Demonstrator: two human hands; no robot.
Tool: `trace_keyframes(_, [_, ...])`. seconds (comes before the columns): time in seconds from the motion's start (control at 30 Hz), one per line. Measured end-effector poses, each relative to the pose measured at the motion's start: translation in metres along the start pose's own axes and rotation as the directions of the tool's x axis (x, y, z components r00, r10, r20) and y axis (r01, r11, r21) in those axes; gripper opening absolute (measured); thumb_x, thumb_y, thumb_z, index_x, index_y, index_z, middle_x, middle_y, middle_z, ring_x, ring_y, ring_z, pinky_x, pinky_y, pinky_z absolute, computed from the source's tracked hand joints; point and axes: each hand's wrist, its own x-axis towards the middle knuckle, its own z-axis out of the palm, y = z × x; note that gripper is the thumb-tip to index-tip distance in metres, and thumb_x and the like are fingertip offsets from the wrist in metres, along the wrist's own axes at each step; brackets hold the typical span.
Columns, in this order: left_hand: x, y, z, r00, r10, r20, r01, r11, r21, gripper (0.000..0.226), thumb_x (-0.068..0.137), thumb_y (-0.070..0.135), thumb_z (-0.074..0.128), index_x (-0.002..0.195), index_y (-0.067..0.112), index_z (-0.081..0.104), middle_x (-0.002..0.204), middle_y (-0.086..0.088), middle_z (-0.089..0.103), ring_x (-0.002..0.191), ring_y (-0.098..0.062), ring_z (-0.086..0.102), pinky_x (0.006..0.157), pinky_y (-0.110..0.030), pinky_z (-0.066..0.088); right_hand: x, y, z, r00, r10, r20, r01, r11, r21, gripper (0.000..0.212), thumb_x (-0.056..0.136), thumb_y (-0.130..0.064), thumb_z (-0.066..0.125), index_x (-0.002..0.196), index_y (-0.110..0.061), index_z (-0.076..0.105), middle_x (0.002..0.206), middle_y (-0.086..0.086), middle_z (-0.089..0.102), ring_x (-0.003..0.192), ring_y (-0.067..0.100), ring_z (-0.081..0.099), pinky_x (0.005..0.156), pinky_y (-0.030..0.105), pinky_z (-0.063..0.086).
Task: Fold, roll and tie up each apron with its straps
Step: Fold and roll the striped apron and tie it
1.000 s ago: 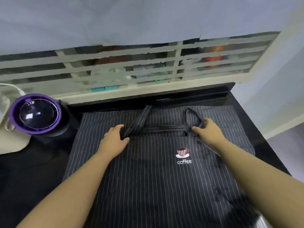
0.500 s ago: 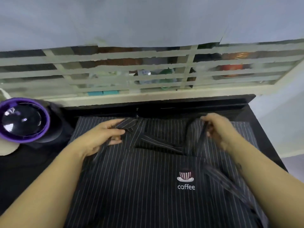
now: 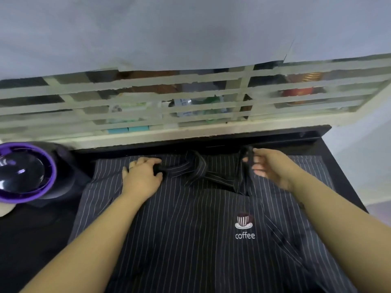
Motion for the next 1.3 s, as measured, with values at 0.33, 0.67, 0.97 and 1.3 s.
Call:
trace_keyframes(0.33, [-0.014, 0.044, 0.014, 0.996, 0.057, 0.066, -0.037, 0.961, -0.274, 0.032, 0.096, 0.041, 0.05, 0.113, 0.019, 0.065, 0.094, 0.005, 0.063, 0.085, -0.011, 0.058, 0.074, -0.026, 0.046, -0.002, 0.039, 0.011, 0.991, -0.128, -0.042, 0.071, 0.761, -0.644, 0.02, 0.082, -0.019, 0.074, 0.097, -0.011, 0.062, 0.082, 0.004, 0.066, 0.064, 0.013, 0.058, 0.059, 0.022, 0.048])
trace_keyframes(0.67, [0.003, 0.076, 0.016, 0.923, 0.069, 0.378, 0.275, 0.569, -0.775, 0.07, 0.087, 0.035, 0.067, 0.147, 0.026, 0.031, 0.131, -0.003, 0.054, 0.106, -0.017, 0.061, 0.102, -0.038, 0.046, -0.019, 0.029, 0.041, 0.873, 0.336, 0.354, 0.036, 0.679, -0.733, 0.048, 0.086, -0.055, 0.059, 0.118, -0.02, 0.062, 0.109, 0.002, 0.067, 0.1, 0.018, 0.065, 0.094, 0.035, 0.051])
trace_keyframes(0.97, [0.005, 0.055, -0.01, 0.975, 0.171, -0.144, -0.218, 0.59, -0.778, 0.061, 0.095, -0.006, 0.044, 0.134, 0.04, 0.038, 0.118, 0.02, 0.05, 0.073, -0.003, 0.059, 0.077, -0.016, 0.052, -0.017, -0.014, -0.008, 0.83, -0.51, -0.228, 0.302, 0.753, -0.584, 0.01, 0.089, -0.014, 0.059, 0.08, -0.018, 0.063, 0.064, -0.006, 0.059, 0.054, 0.005, 0.05, 0.056, 0.023, 0.038])
trace_keyframes(1.3, [0.004, 0.058, 0.016, 0.998, 0.052, -0.032, -0.058, 0.644, -0.763, 0.047, 0.097, 0.008, 0.052, 0.14, 0.021, 0.041, 0.124, 0.002, 0.057, 0.091, -0.005, 0.066, 0.081, -0.015, 0.049, 0.03, -0.016, -0.021, 0.978, -0.128, -0.165, 0.068, 0.943, -0.327, 0.014, 0.092, -0.001, 0.047, 0.097, -0.002, 0.06, 0.072, 0.01, 0.061, 0.058, 0.016, 0.05, 0.056, 0.026, 0.04])
